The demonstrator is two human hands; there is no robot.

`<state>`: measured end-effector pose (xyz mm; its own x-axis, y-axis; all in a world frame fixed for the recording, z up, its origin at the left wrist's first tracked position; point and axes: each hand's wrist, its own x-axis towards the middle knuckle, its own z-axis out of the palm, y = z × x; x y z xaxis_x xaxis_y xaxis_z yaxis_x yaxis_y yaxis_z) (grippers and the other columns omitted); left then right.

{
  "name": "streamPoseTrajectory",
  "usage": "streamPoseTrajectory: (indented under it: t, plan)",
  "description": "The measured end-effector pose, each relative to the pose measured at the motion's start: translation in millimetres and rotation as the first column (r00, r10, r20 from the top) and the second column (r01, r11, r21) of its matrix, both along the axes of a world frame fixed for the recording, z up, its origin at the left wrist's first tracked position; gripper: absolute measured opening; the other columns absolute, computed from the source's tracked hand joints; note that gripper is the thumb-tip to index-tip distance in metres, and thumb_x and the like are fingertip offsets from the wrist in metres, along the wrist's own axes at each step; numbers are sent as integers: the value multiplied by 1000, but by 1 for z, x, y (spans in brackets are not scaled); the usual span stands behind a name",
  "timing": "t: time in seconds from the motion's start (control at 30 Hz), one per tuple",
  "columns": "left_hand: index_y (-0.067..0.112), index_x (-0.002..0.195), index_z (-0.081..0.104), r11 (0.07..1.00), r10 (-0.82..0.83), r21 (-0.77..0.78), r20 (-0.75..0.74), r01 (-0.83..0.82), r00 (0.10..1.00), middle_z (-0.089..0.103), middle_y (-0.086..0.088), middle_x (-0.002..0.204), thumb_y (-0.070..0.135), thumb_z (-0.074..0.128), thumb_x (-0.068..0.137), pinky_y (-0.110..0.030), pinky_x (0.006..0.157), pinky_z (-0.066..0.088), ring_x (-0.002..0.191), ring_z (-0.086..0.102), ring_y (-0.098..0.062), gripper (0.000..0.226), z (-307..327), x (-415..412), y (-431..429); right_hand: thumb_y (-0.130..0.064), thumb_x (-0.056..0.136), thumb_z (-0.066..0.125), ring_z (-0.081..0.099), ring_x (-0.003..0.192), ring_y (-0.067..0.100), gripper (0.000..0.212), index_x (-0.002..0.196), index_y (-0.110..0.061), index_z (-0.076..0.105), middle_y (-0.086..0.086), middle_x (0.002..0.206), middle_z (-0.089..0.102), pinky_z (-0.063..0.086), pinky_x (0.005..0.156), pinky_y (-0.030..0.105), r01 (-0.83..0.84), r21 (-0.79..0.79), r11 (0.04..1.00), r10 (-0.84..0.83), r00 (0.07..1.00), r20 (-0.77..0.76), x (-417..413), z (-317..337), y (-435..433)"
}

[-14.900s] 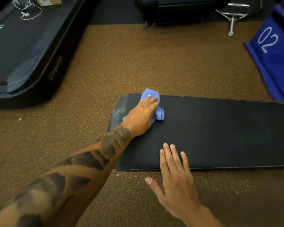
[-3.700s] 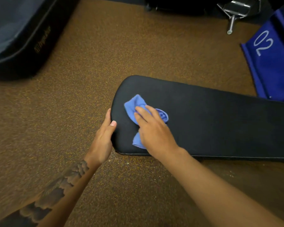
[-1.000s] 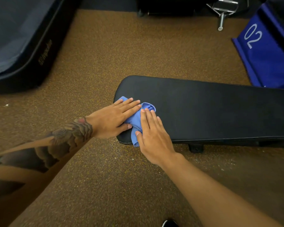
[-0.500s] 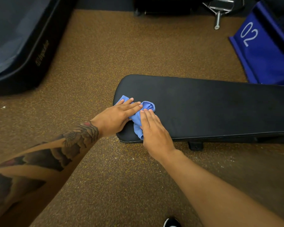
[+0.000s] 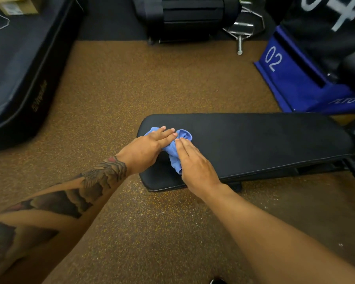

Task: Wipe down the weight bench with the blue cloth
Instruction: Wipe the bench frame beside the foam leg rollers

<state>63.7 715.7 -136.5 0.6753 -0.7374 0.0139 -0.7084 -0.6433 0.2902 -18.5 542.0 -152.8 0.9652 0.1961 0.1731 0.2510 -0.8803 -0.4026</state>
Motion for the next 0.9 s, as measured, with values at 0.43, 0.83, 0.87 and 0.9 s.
streamPoseTrajectory:
  t: [0.43,0.83,0.87,0.9]
  plan:
    - [23,150,18,987,-152,-21,133,156,979,16,5,158,-6,41,88,-44,106,40,146,12,-16,73,161,14,-70,8,74,72,36,138,34,78,143,4,34,20,147,39,30,113,40,123,-27,992,-115,971,211,-10,154,-65]
    - [31,150,8,932,-314,-101,255,348,915,-3,23,147,-5,43,89,-43,109,37,138,-2,1,79,365,-14,-199,10,66,78,46,130,36,80,137,7,41,23,139,48,42,103,51,280,-83,957,-221,882,417,-70,360,-177]
    - [29,150,9,923,-329,-117,259,368,908,-2,22,147,-4,42,89,-41,109,36,137,-1,1,77,380,-19,-214,9,65,79,47,129,37,81,137,7,42,24,139,49,42,102,51,300,-98,949,-232,874,428,-77,376,-190]
    - [29,149,8,913,-341,-133,272,386,900,0,21,147,-4,42,89,-39,110,35,138,-1,0,76,396,-24,-229,8,63,80,48,128,38,82,136,7,42,24,138,49,42,102,52,319,-116,941,-240,867,436,-84,392,-203]
